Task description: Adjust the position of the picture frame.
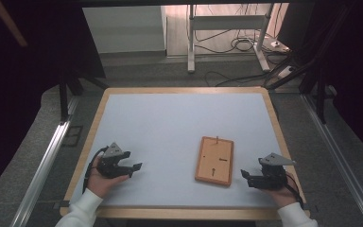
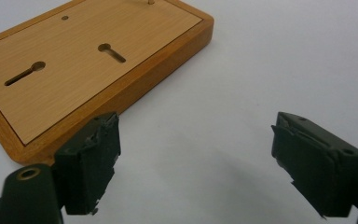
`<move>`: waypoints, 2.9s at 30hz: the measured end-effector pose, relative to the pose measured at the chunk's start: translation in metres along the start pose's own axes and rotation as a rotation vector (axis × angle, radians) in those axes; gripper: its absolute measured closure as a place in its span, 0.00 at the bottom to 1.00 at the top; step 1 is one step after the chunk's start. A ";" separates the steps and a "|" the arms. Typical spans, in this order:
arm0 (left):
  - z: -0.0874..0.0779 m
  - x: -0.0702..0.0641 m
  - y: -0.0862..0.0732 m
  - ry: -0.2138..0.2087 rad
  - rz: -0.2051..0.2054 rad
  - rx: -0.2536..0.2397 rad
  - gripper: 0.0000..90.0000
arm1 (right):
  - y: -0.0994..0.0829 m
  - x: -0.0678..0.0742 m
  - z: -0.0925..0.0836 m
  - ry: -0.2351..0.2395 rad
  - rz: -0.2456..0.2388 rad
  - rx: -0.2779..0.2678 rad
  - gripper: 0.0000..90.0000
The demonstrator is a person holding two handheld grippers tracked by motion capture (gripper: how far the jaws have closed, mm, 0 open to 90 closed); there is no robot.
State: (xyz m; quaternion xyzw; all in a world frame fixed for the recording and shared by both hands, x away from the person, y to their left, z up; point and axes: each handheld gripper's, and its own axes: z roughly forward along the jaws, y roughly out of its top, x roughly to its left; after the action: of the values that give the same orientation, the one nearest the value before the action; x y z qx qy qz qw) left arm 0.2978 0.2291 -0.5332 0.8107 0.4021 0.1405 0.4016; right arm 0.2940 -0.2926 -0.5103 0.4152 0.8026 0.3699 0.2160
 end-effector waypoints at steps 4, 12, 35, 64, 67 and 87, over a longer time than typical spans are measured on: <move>-0.001 -0.001 0.000 -0.003 0.006 -0.005 0.31 | 0.000 -0.001 -0.002 0.016 -0.006 -0.020 0.22; -0.001 -0.002 0.000 -0.015 0.013 -0.007 0.31 | 0.002 0.000 -0.001 0.036 -0.017 -0.025 0.25; 0.001 -0.003 0.000 -0.010 0.019 0.008 0.31 | 0.053 0.017 0.018 0.058 -0.088 -0.029 0.29; 0.003 -0.004 0.000 -0.028 0.042 0.019 0.31 | 0.095 0.023 0.071 0.105 -0.124 0.014 0.31; 0.004 -0.003 0.000 -0.030 0.043 0.026 0.31 | 0.096 0.021 0.079 0.099 -0.123 0.023 0.33; 0.004 -0.004 0.000 -0.033 0.045 0.029 0.31 | 0.100 0.013 0.115 0.200 -0.167 0.065 0.85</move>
State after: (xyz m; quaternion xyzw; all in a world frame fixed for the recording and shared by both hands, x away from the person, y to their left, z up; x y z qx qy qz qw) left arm 0.2975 0.2242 -0.5356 0.8275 0.3793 0.1302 0.3930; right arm 0.4128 -0.1961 -0.5064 0.3147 0.8635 0.3639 0.1516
